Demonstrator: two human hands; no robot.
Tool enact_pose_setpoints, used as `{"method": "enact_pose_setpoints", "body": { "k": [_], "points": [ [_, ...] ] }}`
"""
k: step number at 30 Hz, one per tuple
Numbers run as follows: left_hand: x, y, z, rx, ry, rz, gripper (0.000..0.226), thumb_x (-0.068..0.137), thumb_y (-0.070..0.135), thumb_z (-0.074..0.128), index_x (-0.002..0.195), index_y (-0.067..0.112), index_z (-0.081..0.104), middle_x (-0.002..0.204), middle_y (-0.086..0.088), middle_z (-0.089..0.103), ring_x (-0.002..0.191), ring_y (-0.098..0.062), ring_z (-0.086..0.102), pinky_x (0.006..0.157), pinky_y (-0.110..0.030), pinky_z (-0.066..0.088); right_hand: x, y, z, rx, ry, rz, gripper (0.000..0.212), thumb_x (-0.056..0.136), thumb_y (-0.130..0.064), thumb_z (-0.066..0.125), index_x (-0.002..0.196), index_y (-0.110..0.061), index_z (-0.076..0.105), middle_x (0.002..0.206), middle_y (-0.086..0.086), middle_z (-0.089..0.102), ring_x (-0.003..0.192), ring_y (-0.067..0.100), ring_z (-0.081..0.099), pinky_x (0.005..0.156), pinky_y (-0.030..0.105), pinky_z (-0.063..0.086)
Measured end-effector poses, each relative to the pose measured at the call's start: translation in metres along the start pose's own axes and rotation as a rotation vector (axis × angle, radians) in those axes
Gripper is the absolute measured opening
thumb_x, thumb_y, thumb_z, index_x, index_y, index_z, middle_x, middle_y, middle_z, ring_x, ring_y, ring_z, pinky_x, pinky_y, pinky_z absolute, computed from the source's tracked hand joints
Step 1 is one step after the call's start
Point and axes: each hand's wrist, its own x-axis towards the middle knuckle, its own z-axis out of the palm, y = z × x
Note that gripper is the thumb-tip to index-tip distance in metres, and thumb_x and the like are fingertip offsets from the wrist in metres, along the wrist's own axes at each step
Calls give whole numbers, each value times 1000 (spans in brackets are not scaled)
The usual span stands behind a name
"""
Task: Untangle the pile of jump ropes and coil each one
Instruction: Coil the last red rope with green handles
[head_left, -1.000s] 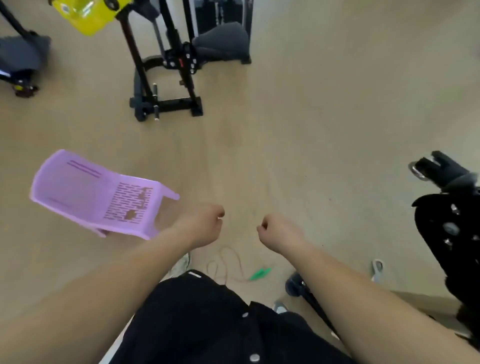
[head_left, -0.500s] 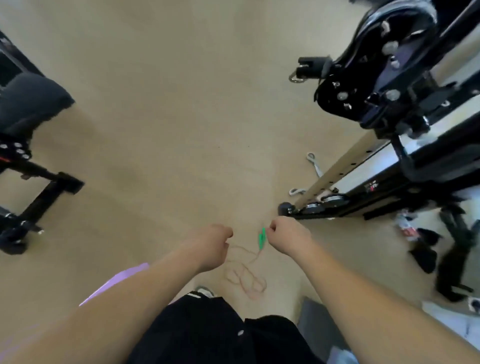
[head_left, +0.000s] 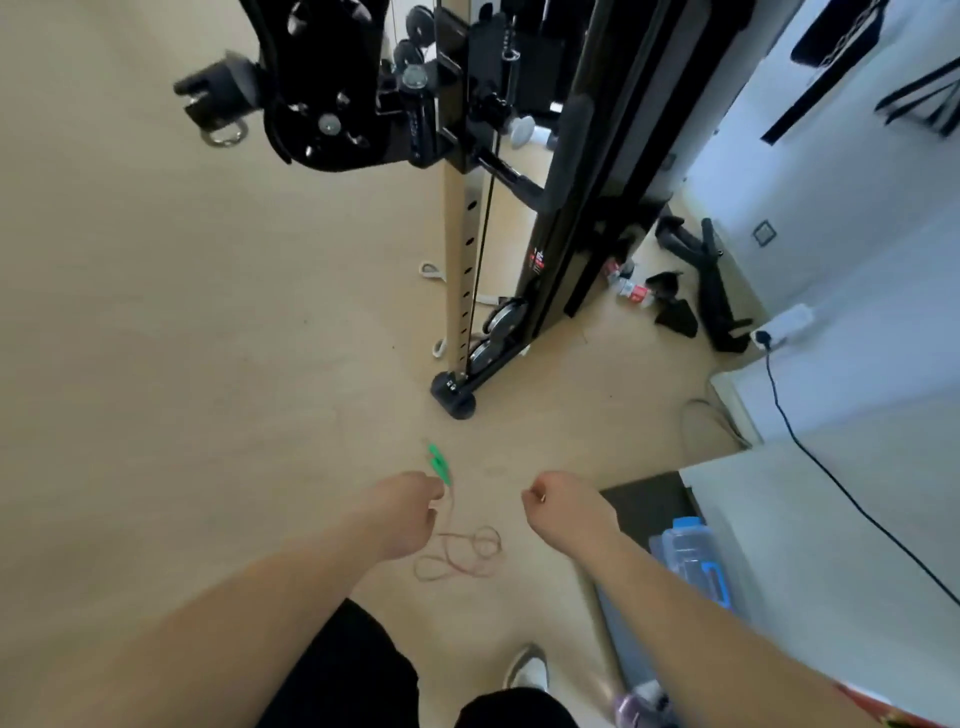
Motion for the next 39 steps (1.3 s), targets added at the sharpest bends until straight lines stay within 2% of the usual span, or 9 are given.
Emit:
{"method": "enact_pose_setpoints", "body": {
  "k": [5,8,18,22,24,28,33,36,39],
  "points": [
    [50,-51,7,147,-35,90,35,96,23,45,128,20,59,132,-5,59,120,-31,59,96,-40,52,41,-21,62,121,7,148,22,96,-39,47,86,-22,58,95,3,69,85,24,62,70,31,47],
    [89,-85,38,215,-69,128,37,97,23,46,131,19,58,133,-6,58,121,-32,59,98,-40,52,85,-30,116,181,-14,153,20,95,-40,49,85,-25,57,102,6,71,96,28,65,78,34,52],
    [324,-175,275,217,-122,140,37,97,28,48,132,21,58,131,-3,54,125,-30,58,101,-39,50,289,49,342,263,5,222,24,94,-43,51,96,-26,68,113,2,72,109,27,65,87,33,54],
    [413,-198,365,160,-124,111,37,98,28,49,134,21,56,135,-3,54,127,-27,56,103,-35,48,360,94,438,311,-29,271,32,79,-59,43,93,-39,63,107,-5,72,101,26,68,91,40,56],
    [449,-205,400,119,-95,103,38,99,31,50,135,21,56,137,-4,55,128,-28,56,103,-33,47,368,92,455,340,-15,283,31,81,-61,44,96,-42,63,109,-6,72,105,27,68,93,36,54],
    [495,-216,447,28,-76,71,35,98,34,53,128,17,60,134,-9,60,126,-30,57,101,-33,48,370,90,479,221,-11,271,30,101,-40,47,119,-28,67,123,2,69,119,26,62,82,26,43],
    [512,-234,482,30,31,103,26,93,28,60,117,19,62,121,-7,54,115,-30,56,96,-37,48,375,91,492,209,-38,287,29,100,-40,49,117,-27,68,125,0,68,120,26,62,89,28,46],
    [514,-239,492,18,49,102,14,94,24,61,107,22,60,116,-4,52,114,-28,52,90,-38,48,387,99,492,306,-9,350,28,100,-38,51,115,-24,70,121,1,70,117,24,62,79,24,40],
    [510,-239,498,99,17,123,16,99,23,54,114,19,60,121,-5,52,118,-27,52,89,-38,47,396,103,500,435,4,423,26,98,-38,52,103,-21,71,102,0,76,102,21,70,62,22,38]
  ]
}}
